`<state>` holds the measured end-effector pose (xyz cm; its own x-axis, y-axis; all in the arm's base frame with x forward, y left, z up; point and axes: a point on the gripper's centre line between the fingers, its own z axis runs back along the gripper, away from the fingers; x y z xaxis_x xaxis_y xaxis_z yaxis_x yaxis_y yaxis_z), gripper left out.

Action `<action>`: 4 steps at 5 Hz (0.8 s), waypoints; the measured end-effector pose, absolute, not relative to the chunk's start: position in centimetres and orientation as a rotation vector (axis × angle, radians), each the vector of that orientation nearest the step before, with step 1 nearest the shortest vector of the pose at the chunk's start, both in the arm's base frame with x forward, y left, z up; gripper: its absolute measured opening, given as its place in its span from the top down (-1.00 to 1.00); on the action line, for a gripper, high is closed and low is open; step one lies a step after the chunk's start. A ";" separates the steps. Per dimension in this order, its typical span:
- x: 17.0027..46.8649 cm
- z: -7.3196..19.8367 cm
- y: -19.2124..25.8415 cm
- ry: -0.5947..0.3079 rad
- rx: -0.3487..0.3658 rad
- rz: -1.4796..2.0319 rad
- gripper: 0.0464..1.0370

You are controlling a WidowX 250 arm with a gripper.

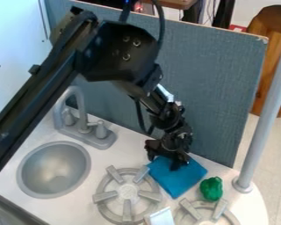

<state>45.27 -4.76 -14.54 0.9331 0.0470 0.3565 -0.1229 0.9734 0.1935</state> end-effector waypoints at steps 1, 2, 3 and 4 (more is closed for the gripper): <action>45.4 -14.3 -3.6 -0.343 0.251 0.164 -0.93; 45.1 -14.3 0.2 -0.308 0.287 0.271 -0.93; 44.2 -14.4 4.0 -0.262 0.320 0.353 -0.93; 43.3 -14.5 7.8 -0.225 0.346 0.442 -0.93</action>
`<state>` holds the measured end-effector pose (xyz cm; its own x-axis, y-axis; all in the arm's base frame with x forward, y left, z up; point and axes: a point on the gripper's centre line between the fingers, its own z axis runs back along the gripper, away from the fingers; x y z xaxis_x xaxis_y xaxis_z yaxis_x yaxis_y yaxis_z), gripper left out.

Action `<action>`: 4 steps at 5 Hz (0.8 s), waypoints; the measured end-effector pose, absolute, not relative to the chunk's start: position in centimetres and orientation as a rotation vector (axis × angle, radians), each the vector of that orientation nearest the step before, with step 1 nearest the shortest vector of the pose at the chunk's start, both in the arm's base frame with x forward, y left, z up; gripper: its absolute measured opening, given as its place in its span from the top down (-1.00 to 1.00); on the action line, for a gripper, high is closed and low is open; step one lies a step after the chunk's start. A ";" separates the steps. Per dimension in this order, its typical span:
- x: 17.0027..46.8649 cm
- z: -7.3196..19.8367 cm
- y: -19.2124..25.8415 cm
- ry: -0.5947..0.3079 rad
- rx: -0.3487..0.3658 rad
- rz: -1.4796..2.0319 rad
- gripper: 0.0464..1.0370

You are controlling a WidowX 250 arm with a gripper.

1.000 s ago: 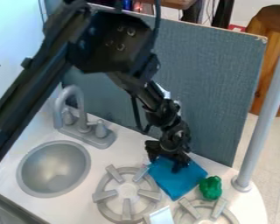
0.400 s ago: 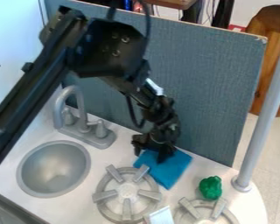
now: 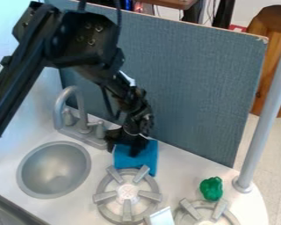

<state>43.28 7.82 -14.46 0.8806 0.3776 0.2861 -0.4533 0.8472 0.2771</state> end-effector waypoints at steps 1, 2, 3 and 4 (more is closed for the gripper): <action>42.9 -14.3 10.3 -0.200 0.340 0.493 -0.93; 43.2 -14.2 10.5 -0.181 0.274 0.491 -0.93; 43.7 -14.5 8.4 -0.192 0.235 0.427 -0.93; 44.0 -14.7 4.5 -0.198 0.196 0.356 -0.93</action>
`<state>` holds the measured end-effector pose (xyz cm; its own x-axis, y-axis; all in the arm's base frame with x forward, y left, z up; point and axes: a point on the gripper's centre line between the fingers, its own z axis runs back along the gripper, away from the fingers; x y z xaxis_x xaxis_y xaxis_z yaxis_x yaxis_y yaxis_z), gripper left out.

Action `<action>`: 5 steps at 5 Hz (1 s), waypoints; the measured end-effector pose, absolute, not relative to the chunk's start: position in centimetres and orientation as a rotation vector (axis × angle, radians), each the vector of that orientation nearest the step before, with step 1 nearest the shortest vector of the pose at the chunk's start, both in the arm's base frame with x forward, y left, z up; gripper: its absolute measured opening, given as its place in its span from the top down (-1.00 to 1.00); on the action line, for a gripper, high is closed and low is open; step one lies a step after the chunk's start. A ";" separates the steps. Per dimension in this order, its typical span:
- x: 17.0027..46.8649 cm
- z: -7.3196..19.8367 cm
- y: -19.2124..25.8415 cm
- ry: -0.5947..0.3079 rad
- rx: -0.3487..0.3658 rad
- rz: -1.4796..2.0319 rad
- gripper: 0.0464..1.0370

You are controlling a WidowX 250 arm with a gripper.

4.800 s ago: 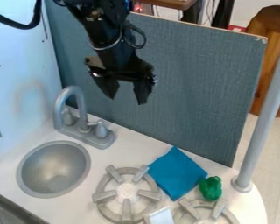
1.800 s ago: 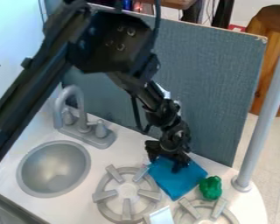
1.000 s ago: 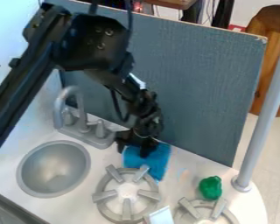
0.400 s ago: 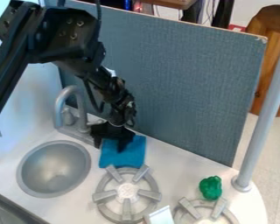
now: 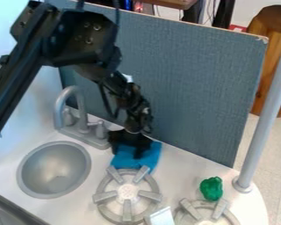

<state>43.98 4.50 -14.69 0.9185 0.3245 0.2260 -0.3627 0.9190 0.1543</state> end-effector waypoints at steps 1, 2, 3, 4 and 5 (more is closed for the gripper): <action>44.1 -14.7 1.1 -0.198 0.185 0.292 -0.93; 44.8 -14.2 -1.5 -0.225 0.179 0.248 -0.93; 45.6 -13.8 -4.6 -0.253 0.166 0.198 -0.93; 45.4 -13.8 -6.2 -0.258 0.150 0.169 -0.93; 44.8 -14.4 -6.0 -0.251 0.152 0.181 -0.93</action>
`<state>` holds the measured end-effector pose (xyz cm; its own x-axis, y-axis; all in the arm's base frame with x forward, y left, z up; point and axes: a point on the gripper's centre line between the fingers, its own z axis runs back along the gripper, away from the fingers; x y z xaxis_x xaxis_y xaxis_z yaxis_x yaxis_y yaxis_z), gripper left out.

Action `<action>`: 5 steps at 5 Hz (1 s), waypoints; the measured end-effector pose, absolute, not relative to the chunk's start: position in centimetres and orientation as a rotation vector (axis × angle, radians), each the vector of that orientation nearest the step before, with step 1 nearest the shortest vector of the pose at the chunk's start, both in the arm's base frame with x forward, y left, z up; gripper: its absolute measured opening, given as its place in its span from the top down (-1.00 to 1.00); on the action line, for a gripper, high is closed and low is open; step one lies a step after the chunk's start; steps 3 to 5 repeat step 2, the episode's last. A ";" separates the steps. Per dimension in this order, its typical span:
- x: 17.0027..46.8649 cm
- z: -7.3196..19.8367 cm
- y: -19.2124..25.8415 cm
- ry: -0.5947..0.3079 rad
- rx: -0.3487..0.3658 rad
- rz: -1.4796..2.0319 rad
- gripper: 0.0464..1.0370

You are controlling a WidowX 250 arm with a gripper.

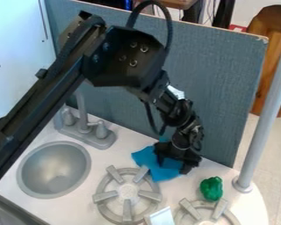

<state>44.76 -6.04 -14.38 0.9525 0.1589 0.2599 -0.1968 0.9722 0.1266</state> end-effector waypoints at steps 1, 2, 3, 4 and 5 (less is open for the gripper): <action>43.6 -12.3 -5.3 -0.258 0.127 0.223 -0.93; 42.4 -6.5 -2.1 -0.301 0.112 0.343 -0.93; 42.4 -6.5 -2.1 -0.301 0.112 0.343 -0.93; 42.4 -6.5 -2.1 -0.301 0.112 0.343 -0.93; 42.4 -6.5 -2.1 -0.301 0.112 0.343 -0.93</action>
